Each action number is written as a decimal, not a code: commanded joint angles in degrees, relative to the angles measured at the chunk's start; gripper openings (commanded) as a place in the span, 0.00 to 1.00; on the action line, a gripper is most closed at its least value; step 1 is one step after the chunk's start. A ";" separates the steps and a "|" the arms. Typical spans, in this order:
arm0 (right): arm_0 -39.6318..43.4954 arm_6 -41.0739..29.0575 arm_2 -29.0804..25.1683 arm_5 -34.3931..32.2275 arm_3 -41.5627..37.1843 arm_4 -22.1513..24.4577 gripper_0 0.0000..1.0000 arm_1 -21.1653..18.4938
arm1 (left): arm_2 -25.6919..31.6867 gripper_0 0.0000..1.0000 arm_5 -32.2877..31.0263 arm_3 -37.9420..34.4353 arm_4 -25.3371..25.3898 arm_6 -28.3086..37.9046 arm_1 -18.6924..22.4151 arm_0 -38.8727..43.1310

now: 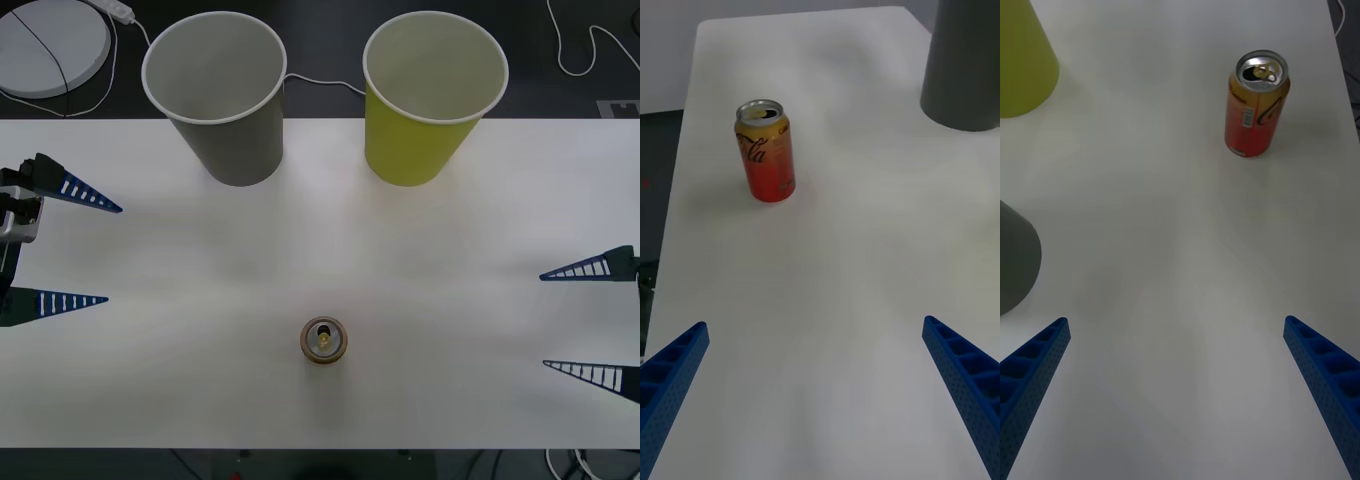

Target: Put the can into the green bin and the plastic bottle into the gray bin

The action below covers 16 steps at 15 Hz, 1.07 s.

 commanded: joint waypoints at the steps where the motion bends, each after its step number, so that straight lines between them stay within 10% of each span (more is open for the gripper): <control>1: -1.35 3.24 2.11 0.81 2.86 -0.42 1.00 2.23 | 0.00 1.00 0.00 0.00 0.00 0.00 0.00 0.00; 16: -9.08 17.39 12.31 0.72 17.62 -0.42 1.00 15.94 | 0.00 1.00 0.00 0.00 0.00 0.00 0.00 0.00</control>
